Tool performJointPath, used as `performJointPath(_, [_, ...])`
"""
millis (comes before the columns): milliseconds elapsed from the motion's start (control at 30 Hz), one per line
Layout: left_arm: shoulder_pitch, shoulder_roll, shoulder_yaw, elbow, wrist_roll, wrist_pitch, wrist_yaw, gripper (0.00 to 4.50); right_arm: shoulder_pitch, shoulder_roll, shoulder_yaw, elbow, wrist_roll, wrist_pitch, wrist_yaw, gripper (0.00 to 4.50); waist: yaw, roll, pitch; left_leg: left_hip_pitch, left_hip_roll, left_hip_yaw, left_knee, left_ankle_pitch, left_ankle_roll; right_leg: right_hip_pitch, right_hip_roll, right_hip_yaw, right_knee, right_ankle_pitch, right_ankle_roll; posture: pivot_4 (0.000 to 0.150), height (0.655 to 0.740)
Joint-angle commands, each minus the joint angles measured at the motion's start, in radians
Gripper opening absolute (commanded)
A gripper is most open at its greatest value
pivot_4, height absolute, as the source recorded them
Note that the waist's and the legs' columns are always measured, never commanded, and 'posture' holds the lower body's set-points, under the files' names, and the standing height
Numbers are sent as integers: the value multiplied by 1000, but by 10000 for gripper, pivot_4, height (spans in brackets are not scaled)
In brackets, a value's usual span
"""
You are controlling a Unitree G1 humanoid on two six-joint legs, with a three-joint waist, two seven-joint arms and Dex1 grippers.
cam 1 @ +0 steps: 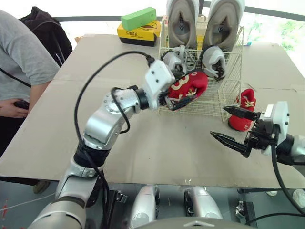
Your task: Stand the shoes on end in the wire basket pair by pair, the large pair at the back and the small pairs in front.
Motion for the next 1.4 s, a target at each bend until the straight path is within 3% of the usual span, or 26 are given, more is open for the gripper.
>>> performJointPath(33, [-66, 7, -37, 48, 89, -57, -37, 44704, -19, 11, -25, -30, 5, -24, -30, 45000, -1, 0, 0, 0, 0, 0, 0, 0, 0, 0, 0, 0, 0, 0, 0, 1500, 7400])
performJointPath(67, [-68, 1, -47, 70, 112, -73, -32, 44704, -20, 15, -13, -36, -4, -26, -37, 45000, -3, 0, 0, 1, 0, 1, 0, 0, 0, 0, 0, 1, 0, 0, 0, 1500, 7400])
performJointPath(200, [-71, -30, -59, 107, 155, -83, -32, 27337, -30, 22, 7, -64, -1, -15, -64, 45000, -4, 0, 0, 0, 0, 0, 0, 0, 0, 0, 0, 1, 0, 0, 0, 1500, 7400])
performJointPath(333, [-44, -20, -24, 62, 157, -58, -37, 6748, -24, 13, -11, -67, 12, -14, -64, 45000, -5, 0, 0, 0, 0, 1, 0, 0, 0, 0, -1, 1, 0, 0, 0, 1500, 7400])
performJointPath(400, [-23, -51, 48, 19, 108, -7, 9, 379, -8, 6, -23, -54, 2, -25, -46, 45000, -10, 0, 0, 0, 1, 1, 0, 0, 0, 0, -1, 1, 0, 0, 0, 1500, 7400])
performJointPath(600, [74, -209, 331, -114, -95, 216, 224, 379, -30, 28, 15, -47, -7, -33, -63, 45000, -16, 0, 0, 0, 1, 0, 0, 0, 0, 0, -1, 1, 0, 0, 0, 1500, 7400])
performJointPath(800, [142, -339, 481, -249, -264, 342, 391, 379, -69, 29, 47, -21, -6, -33, -44, 45000, -17, 0, 0, 0, 1, 0, 0, 0, 0, 0, -1, 1, 1, 0, 0, 1500, 7400])
performJointPath(900, [173, -346, 489, -308, -296, 374, 428, 379, -76, 25, 46, -14, -1, -31, -37, 45000, -14, -1, 1, -1, 1, 0, 0, 0, 0, 0, -2, 1, 0, 0, 0, 1500, 7400])
performJointPath(1000, [219, -419, 500, -340, -304, 251, 462, 379, -92, 24, 61, 2, -5, -33, -20, 45000, -15, -1, 1, 0, 0, 1, 0, 0, 0, 0, -2, 1, 0, 0, 0, 1500, 7400])
performJointPath(1100, [246, -448, 496, -333, -313, 253, 502, 379, -100, 23, 70, 6, -10, -30, -13, 45000, -12, -2, 1, 0, 0, 0, 0, 0, 0, 0, -2, 1, 1, 0, 0, 1500, 7400])
performJointPath(1400, [345, -368, 425, -313, -295, 322, 525, 379, -97, 18, 71, 0, -3, -20, -11, 45000, -15, -1, 0, 1, 0, 1, 0, 0, 0, 0, -2, 1, 1, 0, 0, 1500, 7400])
